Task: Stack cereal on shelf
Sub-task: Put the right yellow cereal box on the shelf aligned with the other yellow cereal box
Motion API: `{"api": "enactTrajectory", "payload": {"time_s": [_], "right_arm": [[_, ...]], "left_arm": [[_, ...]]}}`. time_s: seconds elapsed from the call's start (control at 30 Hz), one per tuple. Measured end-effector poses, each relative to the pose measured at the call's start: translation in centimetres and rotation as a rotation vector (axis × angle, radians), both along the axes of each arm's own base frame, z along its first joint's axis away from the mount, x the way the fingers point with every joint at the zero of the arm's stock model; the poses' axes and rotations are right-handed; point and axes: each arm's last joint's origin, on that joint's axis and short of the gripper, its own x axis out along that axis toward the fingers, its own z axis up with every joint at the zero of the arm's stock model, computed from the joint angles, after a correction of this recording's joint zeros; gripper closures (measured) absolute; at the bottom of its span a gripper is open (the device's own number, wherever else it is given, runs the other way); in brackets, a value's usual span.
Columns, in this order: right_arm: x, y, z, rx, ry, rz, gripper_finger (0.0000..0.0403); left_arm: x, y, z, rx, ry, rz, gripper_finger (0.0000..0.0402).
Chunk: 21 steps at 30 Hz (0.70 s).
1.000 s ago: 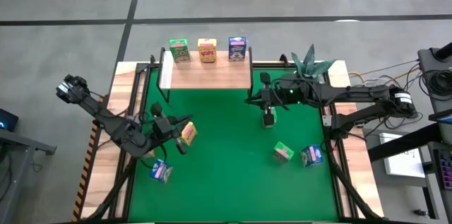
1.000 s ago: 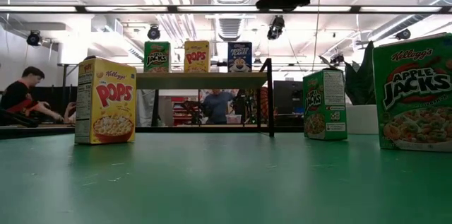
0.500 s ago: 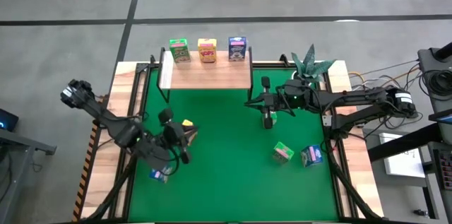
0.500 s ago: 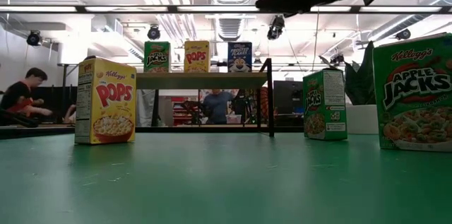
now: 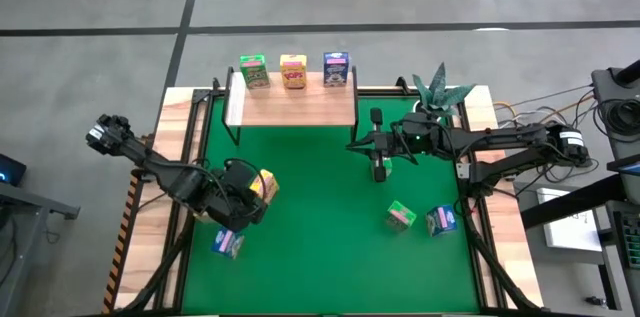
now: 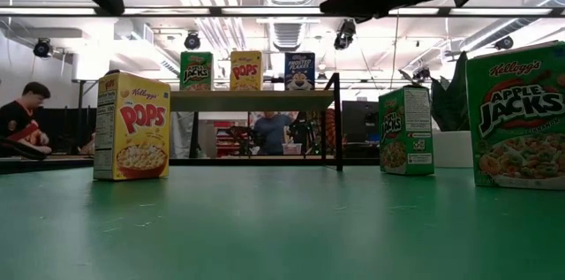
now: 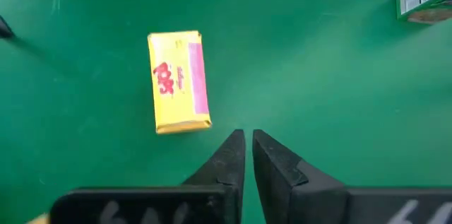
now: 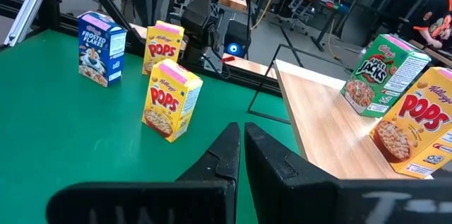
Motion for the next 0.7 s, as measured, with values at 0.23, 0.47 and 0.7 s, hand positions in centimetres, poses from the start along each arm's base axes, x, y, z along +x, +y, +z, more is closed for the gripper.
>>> {"api": "enactTrajectory", "payload": {"time_s": [0.23,0.47,0.7], "right_arm": [[0.0,0.0,0.0,-0.001,0.001,0.0,0.039],[0.0,0.0,-0.1,-0.005,0.009,0.001,0.039],[0.0,0.0,-0.1,-0.009,0.011,0.002,0.039]], "left_arm": [[0.3,0.7,-0.1,-0.008,-0.002,0.05,0.0313],[1.0,1.9,-2.2,0.079,0.032,0.126,0.0207],[1.7,2.3,-2.9,0.112,0.077,0.118,0.0159]]}}
